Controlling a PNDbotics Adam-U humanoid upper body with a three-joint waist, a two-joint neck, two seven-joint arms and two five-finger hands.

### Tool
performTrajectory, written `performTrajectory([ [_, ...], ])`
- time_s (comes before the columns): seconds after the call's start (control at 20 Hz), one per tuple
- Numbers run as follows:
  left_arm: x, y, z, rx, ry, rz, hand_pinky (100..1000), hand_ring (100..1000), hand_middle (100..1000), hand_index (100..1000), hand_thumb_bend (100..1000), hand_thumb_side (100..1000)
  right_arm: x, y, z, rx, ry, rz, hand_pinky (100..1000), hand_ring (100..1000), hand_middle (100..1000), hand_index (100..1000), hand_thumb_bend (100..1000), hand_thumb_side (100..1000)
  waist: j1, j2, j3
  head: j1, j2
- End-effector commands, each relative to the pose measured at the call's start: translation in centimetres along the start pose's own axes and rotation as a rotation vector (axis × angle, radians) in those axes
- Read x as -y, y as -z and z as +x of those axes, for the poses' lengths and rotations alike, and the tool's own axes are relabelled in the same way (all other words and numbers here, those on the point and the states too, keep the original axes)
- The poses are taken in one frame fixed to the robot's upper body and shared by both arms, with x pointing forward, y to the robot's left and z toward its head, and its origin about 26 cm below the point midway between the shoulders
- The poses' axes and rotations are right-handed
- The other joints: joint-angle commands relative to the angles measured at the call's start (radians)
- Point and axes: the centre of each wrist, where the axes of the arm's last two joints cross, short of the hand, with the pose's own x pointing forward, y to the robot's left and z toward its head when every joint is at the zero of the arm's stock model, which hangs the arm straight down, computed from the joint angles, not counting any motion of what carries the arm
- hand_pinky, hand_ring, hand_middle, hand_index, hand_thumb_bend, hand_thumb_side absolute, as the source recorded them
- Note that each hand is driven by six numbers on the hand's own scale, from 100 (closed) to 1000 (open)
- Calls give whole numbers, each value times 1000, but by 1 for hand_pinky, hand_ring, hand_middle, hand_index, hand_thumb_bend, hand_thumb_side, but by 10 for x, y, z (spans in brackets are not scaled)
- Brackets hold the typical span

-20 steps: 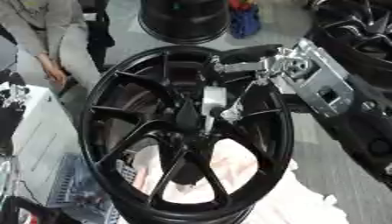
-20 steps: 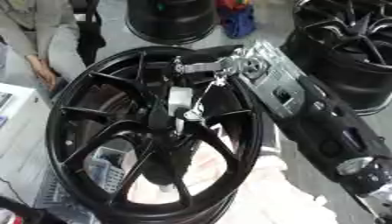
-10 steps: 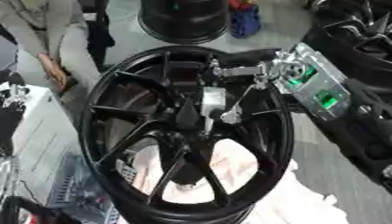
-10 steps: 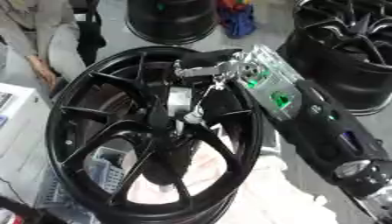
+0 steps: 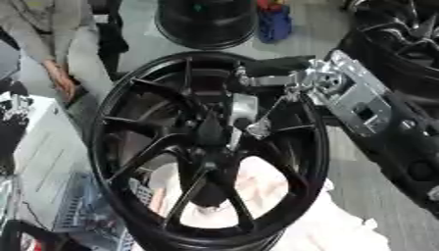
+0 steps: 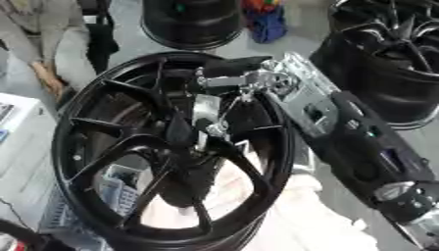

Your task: Pull the pin out of the wheel hub.

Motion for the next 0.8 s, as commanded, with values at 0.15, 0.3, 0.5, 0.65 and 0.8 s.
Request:
performTrajectory([
  [0.15,-2,6,8,34,11,-4,812,615,730,775,228,444,17,-10,8,6,-55,-67,388,484,548,565,100,100,6,-13,-2,-1,5],
  [0.3,-2,6,8,33,12,-4,812,615,730,775,227,444,24,-15,16,25,-70,-85,388,484,545,560,100,100,5,-15,-6,1,5],
  [0.5,-4,6,7,32,17,-1,812,615,730,775,227,444,41,-27,32,59,-94,-110,388,484,544,558,100,100,3,-20,-13,4,5],
  [0.65,-4,6,7,31,19,-1,812,615,730,775,226,444,54,-38,46,78,-120,-125,387,483,542,556,100,100,1,-24,-19,6,5],
  [0.8,-5,6,7,30,21,-1,811,614,730,775,226,445,62,-46,54,81,-136,-130,388,484,545,558,100,100,-1,-27,-22,7,5],
])
